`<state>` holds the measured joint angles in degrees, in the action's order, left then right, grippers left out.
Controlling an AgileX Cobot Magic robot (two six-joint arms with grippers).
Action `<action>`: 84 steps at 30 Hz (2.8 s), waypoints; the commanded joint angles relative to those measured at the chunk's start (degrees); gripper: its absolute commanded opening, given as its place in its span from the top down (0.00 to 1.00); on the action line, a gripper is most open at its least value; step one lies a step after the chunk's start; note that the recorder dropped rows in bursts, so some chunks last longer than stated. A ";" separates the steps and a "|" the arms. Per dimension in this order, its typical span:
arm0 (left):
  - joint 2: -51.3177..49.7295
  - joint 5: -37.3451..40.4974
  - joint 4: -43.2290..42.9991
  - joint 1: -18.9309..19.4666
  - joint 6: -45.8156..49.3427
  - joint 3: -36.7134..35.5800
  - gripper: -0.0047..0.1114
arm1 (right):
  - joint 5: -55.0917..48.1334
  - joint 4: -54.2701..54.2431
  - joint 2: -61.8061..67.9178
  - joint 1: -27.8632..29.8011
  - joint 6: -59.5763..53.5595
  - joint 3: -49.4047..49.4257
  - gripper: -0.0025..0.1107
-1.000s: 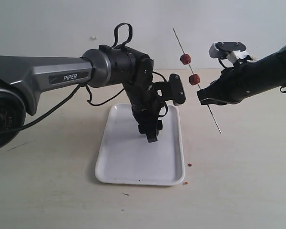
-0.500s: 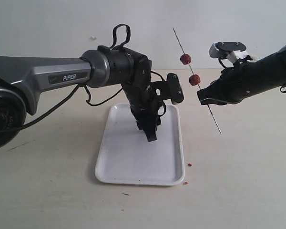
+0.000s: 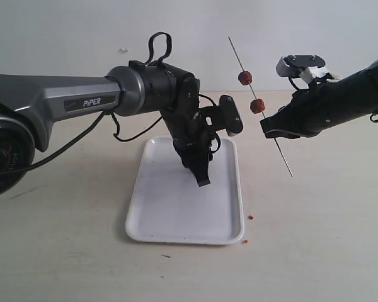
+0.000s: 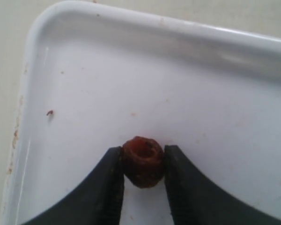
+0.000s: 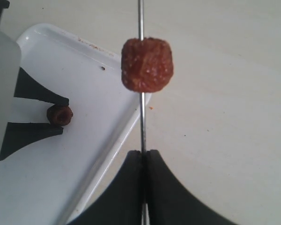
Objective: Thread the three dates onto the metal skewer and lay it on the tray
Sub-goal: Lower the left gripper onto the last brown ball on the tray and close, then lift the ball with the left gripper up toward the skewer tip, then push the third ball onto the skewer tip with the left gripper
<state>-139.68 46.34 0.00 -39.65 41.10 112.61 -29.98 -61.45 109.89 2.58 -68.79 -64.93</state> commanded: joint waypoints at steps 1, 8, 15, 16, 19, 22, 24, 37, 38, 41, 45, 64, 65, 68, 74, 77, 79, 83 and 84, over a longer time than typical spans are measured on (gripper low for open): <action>0.01 -0.12 0.78 0.26 -2.85 -0.03 0.69 | 0.01 0.08 -0.43 0.06 -0.50 -0.07 0.98; 0.98 -0.34 0.78 0.37 -18.69 -0.03 0.69 | 0.01 0.08 -0.43 0.06 -0.50 -0.07 0.98; 6.72 1.46 1.77 1.72 -32.08 -0.03 0.69 | 0.01 2.27 -0.43 0.06 -0.53 -0.07 0.98; 7.89 2.17 3.07 2.47 -33.39 -0.03 0.69 | 0.01 2.27 -0.43 0.06 -0.53 -0.07 0.98; 10.94 5.00 11.66 5.68 -33.46 -0.03 0.69 | -0.21 2.27 -0.43 0.06 -0.40 -0.07 0.98; 13.14 8.04 23.10 9.99 -32.32 -0.03 0.69 | -1.81 2.15 -0.43 0.06 2.66 -0.07 0.98; 13.80 9.21 30.43 12.97 -32.00 -0.03 0.69 | -4.25 2.15 -0.43 0.06 5.17 -0.07 0.98; 13.93 10.67 57.20 23.71 -27.84 -0.03 0.69 | -23.39 3.91 0.83 0.06 0.42 -0.07 0.98; 13.93 10.93 57.07 23.71 -27.84 -0.03 0.69 | -23.85 5.28 0.83 0.06 -0.78 -0.07 0.98; 13.93 11.48 56.30 23.71 -27.84 -0.03 0.69 | -23.71 7.62 0.83 0.06 -4.74 -0.07 0.98; 13.93 12.51 55.67 23.71 -27.84 -0.03 0.69 | -23.86 7.47 0.83 0.06 -6.81 -0.07 0.98; 13.93 10.15 55.41 23.71 -32.19 -0.03 0.69 | -28.59 2.11 0.72 0.06 -8.10 -0.07 0.98; 13.93 9.64 55.41 23.71 -32.66 -0.03 0.69 | -28.59 2.11 0.72 0.06 -8.10 -0.07 0.98; 13.93 7.94 55.41 23.71 -34.07 -0.03 0.69 | -28.59 1.88 0.72 0.06 -8.10 -0.07 0.98; 13.93 7.38 55.32 23.71 -34.21 -0.03 0.69 | -28.59 0.66 0.72 0.06 -7.91 -0.07 0.98; 13.93 7.53 55.32 23.49 -34.21 -0.03 0.69 | -28.59 -1.72 0.72 0.06 -8.13 -0.07 0.98; 13.93 7.75 55.20 23.08 -34.21 -0.03 0.69 | -28.59 -1.72 0.72 0.06 -8.13 -0.07 0.98; 13.93 6.74 55.76 22.94 -34.30 -0.03 0.69 | -30.63 0.20 0.72 0.06 -8.13 -0.07 0.98; 13.93 6.74 55.85 22.94 -34.44 -0.03 0.69 | -30.63 0.20 0.72 0.06 -8.13 -0.07 0.98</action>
<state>-126.35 53.91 55.09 -16.31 7.08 112.61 -59.11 -61.52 110.84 2.58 -76.15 -64.93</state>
